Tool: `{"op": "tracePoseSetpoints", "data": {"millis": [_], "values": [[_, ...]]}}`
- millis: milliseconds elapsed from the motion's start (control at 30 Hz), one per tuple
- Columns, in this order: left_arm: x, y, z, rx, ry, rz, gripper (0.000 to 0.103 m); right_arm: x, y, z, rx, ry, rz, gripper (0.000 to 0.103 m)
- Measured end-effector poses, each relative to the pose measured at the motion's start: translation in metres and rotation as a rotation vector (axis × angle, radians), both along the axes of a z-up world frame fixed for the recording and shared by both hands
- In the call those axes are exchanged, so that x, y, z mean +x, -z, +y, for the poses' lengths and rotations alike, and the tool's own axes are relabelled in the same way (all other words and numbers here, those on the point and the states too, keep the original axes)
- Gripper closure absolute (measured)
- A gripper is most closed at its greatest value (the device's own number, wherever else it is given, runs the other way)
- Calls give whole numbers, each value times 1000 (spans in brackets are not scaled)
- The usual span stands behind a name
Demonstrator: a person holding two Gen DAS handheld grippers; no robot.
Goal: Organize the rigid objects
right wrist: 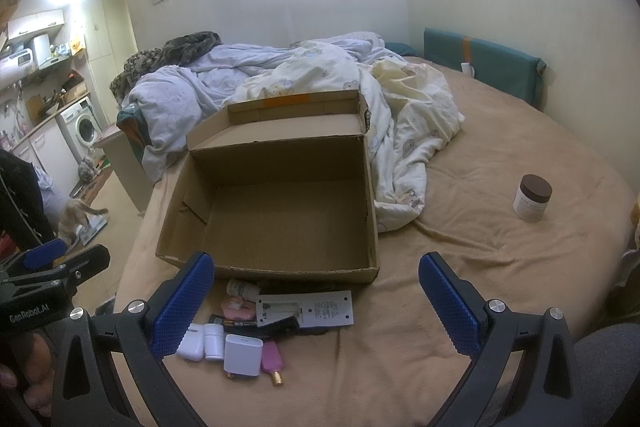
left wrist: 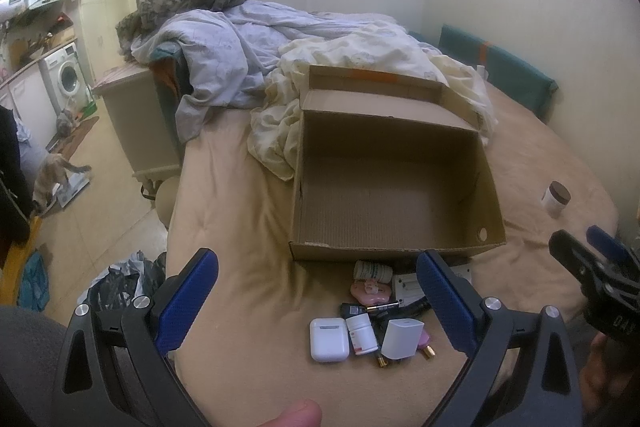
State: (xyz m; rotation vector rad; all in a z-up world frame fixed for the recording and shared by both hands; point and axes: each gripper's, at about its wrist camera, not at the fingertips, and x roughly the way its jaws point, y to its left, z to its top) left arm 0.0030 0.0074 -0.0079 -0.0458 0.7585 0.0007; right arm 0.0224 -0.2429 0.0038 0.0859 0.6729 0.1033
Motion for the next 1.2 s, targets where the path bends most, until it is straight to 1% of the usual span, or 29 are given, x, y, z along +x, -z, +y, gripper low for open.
{"op": "tracePoseSetpoints", "data": {"millis": [133, 200, 267, 333, 400, 467, 533, 567, 600, 633, 667, 700, 733, 767, 800, 833, 967, 1000, 1067, 1100, 1133, 1200], "values": [[1, 2, 3, -11, -8, 13, 4, 0, 0, 0, 2, -3, 5, 0], [4, 5, 9, -41, -17, 46, 4, 3, 3, -1, 32, -21, 41, 0], [8, 8, 17, -64, -46, 72, 4, 12, 11, -2, 85, -51, 118, 0], [11, 8, 24, -58, -87, 82, 4, 22, 23, -3, 138, -63, 212, 0], [14, 10, 29, -54, -119, 94, 4, 33, 39, -1, 167, -62, 316, 0], [17, 13, 33, -49, -152, 118, 4, 44, 57, 7, 206, -90, 437, 0], [20, 19, 38, -54, -176, 157, 4, 51, 78, 18, 257, -118, 547, 0], [21, 23, 40, -58, -183, 177, 4, 53, 87, 22, 279, -121, 584, 0], [24, 26, 42, -66, -186, 200, 4, 53, 95, 26, 296, -120, 616, 7], [26, 31, 44, -86, -178, 229, 4, 54, 105, 31, 310, -122, 654, 12], [28, 35, 46, -114, -168, 252, 4, 56, 112, 35, 321, -125, 687, 19], [31, 40, 48, -139, -159, 281, 4, 57, 120, 38, 340, -127, 713, 20], [34, 45, 49, -139, -158, 309, 4, 59, 129, 39, 382, -127, 730, 20], [36, 48, 48, -131, -157, 324, 4, 60, 134, 41, 394, -125, 748, 20], [39, 51, 48, -120, -155, 345, 4, 62, 138, 45, 383, -128, 763, 20], [42, 56, 49, -127, -153, 375, 4, 63, 141, 49, 365, -141, 775, 20], [47, 76, 53, -166, -171, 471, 4, 66, 150, 67, 224, -171, 782, 20], [47, 79, 53, -176, -171, 486, 4, 66, 153, 69, 207, -178, 788, 20], [47, 83, 54, -200, -173, 509, 4, 65, 159, 70, 206, -189, 809, 20], [48, 85, 53, -204, -171, 518, 4, 65, 160, 69, 188, -184, 808, 29], [49, 87, 53, -203, -169, 525, 4, 66, 163, 68, 175, -174, 806, 33], [51, 90, 53, -198, -172, 546, 4, 67, 160, 63, 204, -174, 815, 37]]}}
